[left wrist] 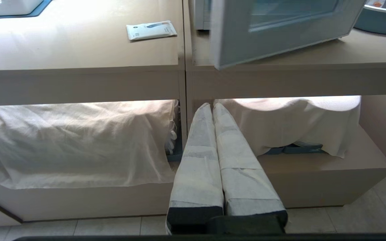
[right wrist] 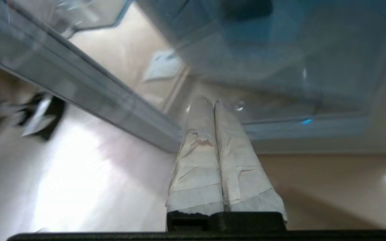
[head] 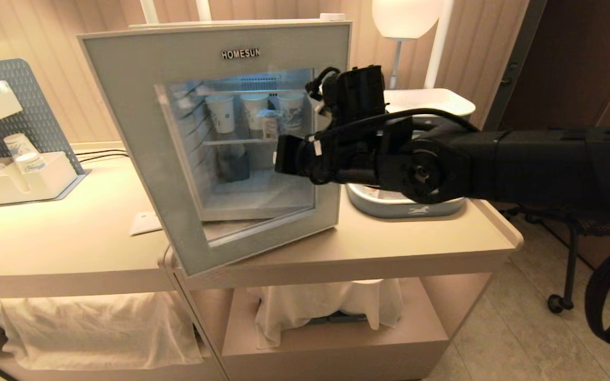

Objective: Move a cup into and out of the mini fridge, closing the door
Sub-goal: Close the freezer door

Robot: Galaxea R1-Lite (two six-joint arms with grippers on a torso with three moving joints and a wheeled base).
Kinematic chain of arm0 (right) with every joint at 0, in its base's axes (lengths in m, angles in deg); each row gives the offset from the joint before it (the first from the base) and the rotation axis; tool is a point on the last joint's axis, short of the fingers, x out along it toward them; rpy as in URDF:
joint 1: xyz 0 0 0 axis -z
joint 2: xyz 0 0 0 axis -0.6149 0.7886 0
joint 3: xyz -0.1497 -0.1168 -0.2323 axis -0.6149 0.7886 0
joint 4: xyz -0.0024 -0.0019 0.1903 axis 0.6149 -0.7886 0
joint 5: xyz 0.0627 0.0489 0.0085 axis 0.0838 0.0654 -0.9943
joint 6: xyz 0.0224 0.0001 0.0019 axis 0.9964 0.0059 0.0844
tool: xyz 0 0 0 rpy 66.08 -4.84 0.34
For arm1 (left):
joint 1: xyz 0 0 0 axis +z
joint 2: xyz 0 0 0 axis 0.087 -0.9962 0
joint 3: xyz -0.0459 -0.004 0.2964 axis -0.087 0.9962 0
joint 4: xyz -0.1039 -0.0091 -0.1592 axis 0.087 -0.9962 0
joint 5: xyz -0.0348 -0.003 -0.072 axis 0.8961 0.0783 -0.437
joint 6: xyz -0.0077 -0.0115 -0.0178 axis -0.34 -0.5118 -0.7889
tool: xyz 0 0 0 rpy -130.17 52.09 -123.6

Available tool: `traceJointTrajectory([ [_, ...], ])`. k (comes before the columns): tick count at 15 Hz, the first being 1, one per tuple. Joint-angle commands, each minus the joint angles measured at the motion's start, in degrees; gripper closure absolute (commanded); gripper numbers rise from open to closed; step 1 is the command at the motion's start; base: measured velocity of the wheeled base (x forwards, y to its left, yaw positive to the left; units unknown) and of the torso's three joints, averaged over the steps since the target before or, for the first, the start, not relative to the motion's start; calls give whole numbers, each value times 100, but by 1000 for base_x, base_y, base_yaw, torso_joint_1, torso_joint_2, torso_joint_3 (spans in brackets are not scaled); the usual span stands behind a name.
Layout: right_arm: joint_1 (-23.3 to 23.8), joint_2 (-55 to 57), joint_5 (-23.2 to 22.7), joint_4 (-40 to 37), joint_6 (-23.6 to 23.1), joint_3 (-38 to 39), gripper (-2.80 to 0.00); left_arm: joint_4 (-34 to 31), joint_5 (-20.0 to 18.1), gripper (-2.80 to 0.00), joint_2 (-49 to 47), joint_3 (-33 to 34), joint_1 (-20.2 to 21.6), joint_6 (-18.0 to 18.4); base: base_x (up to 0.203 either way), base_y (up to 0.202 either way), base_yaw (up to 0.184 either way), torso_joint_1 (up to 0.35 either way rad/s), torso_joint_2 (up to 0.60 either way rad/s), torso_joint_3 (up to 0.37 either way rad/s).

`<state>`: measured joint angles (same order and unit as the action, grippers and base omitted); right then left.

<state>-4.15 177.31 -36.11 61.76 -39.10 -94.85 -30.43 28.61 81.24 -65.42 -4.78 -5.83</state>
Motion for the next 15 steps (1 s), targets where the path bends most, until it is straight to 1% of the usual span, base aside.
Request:
traceJointTrajectory([
  [1, -87, 493, 1074, 1206, -780, 116, 0, 2, 1, 0, -7, 9, 5, -3, 0, 0, 0, 0, 0, 0],
  [2, -130, 693, 1363, 1727, -1268, 188, 0, 2, 1, 0, -7, 9, 5, -3, 0, 0, 0, 0, 0, 0],
  [3, -171, 891, 1511, 2132, -1775, 302, 0, 2, 1, 0, -7, 9, 5, -3, 0, 0, 0, 0, 0, 0],
  [5, -191, 1186, 1611, 3005, -2333, 549, 0, 2, 1, 0, -7, 9, 5, -3, 0, 0, 0, 0, 0, 0],
  [7, -194, 1496, 1656, 3291, -2743, 555, 0, 2, 1, 0, -7, 9, 5, -3, 0, 0, 0, 0, 0, 0],
  [11, -194, 1320, 1677, 3279, -2799, 635, 0, 2, 1, 0, -7, 9, 5, -3, 0, 0, 0, 0, 0, 0],
  [14, -182, 510, 1734, 3281, -2793, 1268, 0, 2, 1, 0, -7, 9, 2, -3, 0, 0, 0, 0, 0, 0],
  [15, -171, 48, 1876, 3289, -2794, 1624, 0, 2, 1, 0, -7, 9, 5, -3, 0, 0, 0, 0, 0, 0],
])
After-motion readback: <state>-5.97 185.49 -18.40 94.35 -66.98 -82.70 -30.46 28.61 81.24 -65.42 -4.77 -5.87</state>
